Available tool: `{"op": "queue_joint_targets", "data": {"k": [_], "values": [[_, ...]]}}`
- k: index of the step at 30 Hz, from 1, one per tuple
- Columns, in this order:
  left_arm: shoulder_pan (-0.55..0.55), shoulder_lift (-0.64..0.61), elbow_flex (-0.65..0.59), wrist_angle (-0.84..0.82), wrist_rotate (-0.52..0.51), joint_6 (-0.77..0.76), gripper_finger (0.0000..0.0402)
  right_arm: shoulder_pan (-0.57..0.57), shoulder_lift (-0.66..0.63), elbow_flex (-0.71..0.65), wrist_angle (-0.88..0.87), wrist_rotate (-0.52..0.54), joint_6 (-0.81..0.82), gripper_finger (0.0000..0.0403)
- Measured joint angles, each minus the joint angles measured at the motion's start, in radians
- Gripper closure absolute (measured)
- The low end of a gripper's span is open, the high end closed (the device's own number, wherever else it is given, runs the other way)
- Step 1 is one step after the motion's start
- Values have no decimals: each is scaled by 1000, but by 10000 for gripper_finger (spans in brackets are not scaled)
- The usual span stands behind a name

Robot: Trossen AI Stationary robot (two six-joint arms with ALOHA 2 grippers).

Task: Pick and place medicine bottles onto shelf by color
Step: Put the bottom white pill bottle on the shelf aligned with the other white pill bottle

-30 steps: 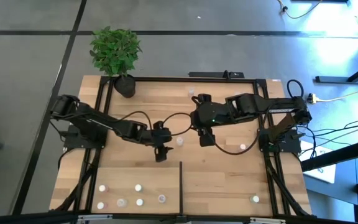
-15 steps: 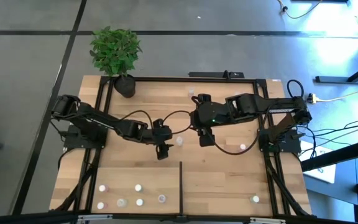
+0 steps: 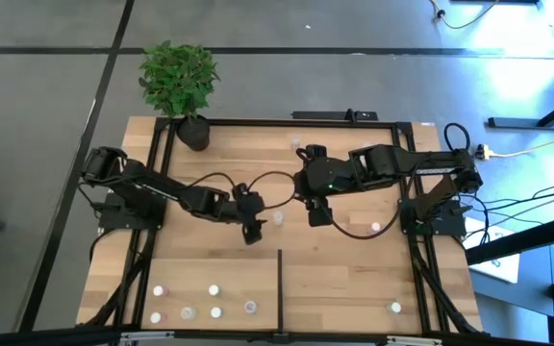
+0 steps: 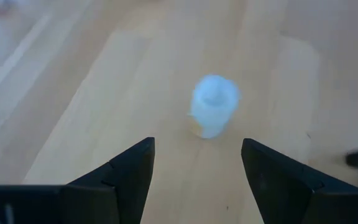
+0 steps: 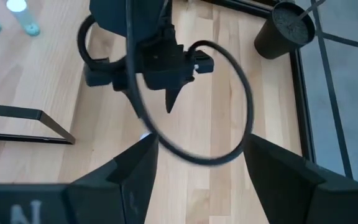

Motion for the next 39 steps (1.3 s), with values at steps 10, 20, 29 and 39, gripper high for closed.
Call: {"op": "queue_joint_targets", "data": {"k": [10,20,29,39], "values": [[-5,-1,-135,306,-53,11,166,0,0,0,8,0,0,166],[1,0,-207,451,-51,125,165,0,0,0,16,0,0,166],[-2,0,-212,485,-49,154,118,0,0,0,16,0,0,166],[-1,107,-212,621,-23,155,108,0,0,0,27,0,0,166]]}}
